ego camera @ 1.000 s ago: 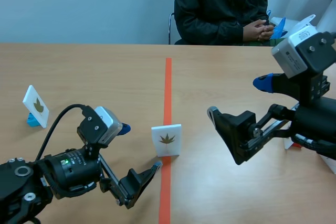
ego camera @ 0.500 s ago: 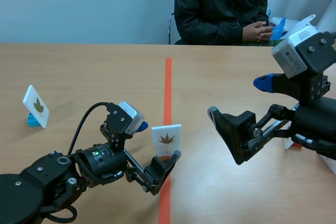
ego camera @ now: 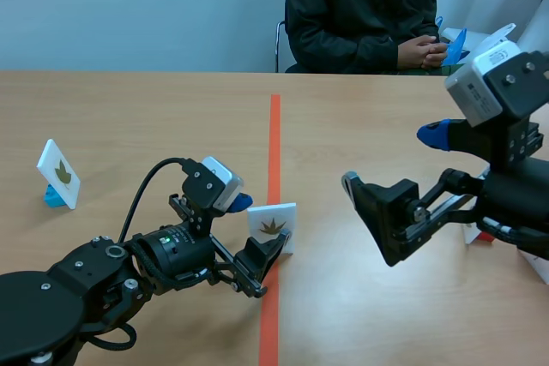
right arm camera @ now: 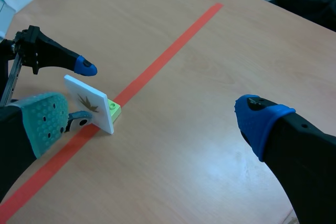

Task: Sort the leaf by its shape. The table is split by an orange tape line. A compound leaf with several leaflets goes to the left side, a simple leaf with one blade goes to the right side. Return to the home posture when a red brick is placed on the table.

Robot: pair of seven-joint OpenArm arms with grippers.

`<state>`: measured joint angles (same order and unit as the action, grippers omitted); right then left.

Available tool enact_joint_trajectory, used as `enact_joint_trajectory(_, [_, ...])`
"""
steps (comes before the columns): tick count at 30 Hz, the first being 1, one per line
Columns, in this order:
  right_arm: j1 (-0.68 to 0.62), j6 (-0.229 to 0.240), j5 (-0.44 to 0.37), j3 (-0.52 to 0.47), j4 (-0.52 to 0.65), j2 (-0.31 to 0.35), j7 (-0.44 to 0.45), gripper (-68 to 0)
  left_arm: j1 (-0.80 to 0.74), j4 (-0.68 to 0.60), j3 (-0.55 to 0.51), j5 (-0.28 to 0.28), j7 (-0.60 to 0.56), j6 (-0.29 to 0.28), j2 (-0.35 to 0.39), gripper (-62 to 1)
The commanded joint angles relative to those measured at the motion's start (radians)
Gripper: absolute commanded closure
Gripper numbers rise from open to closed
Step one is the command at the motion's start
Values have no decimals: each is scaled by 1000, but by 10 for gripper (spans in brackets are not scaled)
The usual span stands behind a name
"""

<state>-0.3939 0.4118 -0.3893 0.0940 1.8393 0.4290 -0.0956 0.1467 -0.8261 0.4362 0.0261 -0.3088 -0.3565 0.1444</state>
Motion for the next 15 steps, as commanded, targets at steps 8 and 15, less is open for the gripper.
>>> enact_joint_trajectory(8, [11, 0, -6, 0, 13, 9, 12, -679, 4, -11, 2, -6, -16, -2, 1, -235])
enact_joint_trajectory(15, [11, 0, -6, 0, 13, 9, 11, -679, 0, -11, 2, -6, -16, -6, 1, -98])
